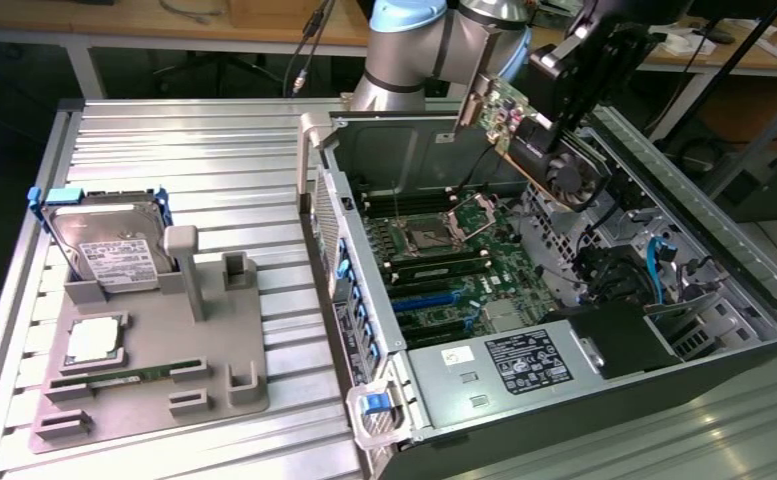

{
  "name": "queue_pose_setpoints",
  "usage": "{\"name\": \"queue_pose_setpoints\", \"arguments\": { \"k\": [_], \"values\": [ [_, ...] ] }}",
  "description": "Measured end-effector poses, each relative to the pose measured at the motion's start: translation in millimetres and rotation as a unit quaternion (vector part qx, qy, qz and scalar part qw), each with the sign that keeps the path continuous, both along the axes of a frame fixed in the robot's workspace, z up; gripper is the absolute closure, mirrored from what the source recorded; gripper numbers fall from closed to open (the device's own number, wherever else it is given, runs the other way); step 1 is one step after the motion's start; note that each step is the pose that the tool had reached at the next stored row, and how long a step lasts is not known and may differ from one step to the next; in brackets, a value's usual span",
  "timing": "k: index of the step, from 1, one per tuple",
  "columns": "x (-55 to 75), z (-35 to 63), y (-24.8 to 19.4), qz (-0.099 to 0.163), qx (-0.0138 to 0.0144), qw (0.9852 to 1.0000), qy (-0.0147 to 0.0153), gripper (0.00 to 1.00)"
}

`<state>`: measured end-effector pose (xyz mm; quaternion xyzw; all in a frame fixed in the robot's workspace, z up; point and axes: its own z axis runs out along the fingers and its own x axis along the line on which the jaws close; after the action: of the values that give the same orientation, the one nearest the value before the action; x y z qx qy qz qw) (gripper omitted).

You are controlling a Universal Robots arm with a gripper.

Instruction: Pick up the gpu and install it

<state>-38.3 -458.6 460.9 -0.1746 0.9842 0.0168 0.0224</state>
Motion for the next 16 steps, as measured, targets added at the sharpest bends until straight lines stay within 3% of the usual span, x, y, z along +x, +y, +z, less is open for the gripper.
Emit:
{"name": "queue_pose_setpoints", "arguments": {
  "k": [16],
  "values": [
    [0.0, 0.0, 0.0, 0.010, 0.0000, 0.9999, 0.0000, 0.73]
  ]
}}
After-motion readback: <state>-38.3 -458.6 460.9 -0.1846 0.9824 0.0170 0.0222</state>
